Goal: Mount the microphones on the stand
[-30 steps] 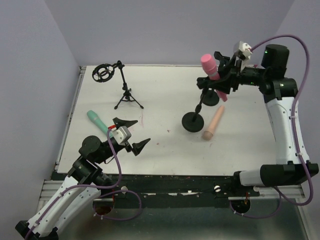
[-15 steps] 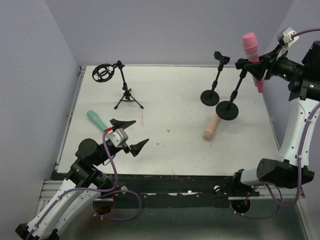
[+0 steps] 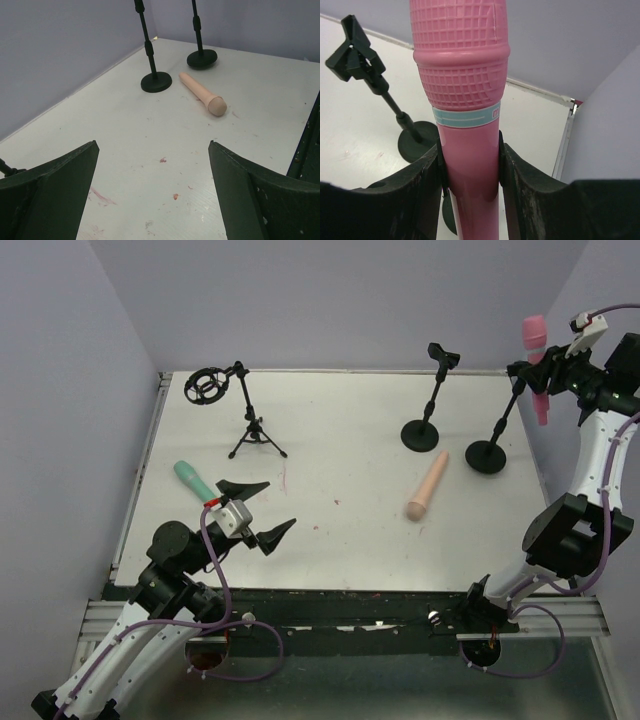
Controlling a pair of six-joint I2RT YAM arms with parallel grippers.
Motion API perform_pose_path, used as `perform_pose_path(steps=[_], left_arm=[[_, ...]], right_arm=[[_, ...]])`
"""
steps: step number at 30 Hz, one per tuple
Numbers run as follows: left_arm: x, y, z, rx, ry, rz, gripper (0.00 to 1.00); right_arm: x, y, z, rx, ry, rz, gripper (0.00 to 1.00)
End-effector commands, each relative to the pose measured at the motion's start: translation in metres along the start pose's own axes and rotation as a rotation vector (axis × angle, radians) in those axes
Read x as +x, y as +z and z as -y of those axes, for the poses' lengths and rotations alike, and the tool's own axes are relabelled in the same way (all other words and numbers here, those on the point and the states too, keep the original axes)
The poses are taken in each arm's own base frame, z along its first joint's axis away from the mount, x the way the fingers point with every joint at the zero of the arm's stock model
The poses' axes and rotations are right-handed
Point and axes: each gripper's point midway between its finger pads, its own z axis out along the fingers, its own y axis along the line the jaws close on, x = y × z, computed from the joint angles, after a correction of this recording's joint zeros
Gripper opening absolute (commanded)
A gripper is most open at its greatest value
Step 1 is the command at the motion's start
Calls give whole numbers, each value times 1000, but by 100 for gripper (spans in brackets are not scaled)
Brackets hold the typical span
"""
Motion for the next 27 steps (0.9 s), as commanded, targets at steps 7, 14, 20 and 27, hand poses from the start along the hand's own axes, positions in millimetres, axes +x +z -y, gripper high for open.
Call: perform_pose_path(steps=[7, 14, 20, 27], left_arm=[[9, -1, -4, -20, 0, -28, 99], [8, -1, -2, -12, -6, -26, 99], [6, -2, 0, -6, -15, -16, 99], [6, -7, 3, -4, -28, -4, 99]], right_arm=[[3, 9, -6, -37, -117, 106, 53], [9, -6, -31, -77, -110, 112, 87], [10, -17, -29, -3, -45, 109, 99], [-11, -44, 2, 138, 74, 165, 100]])
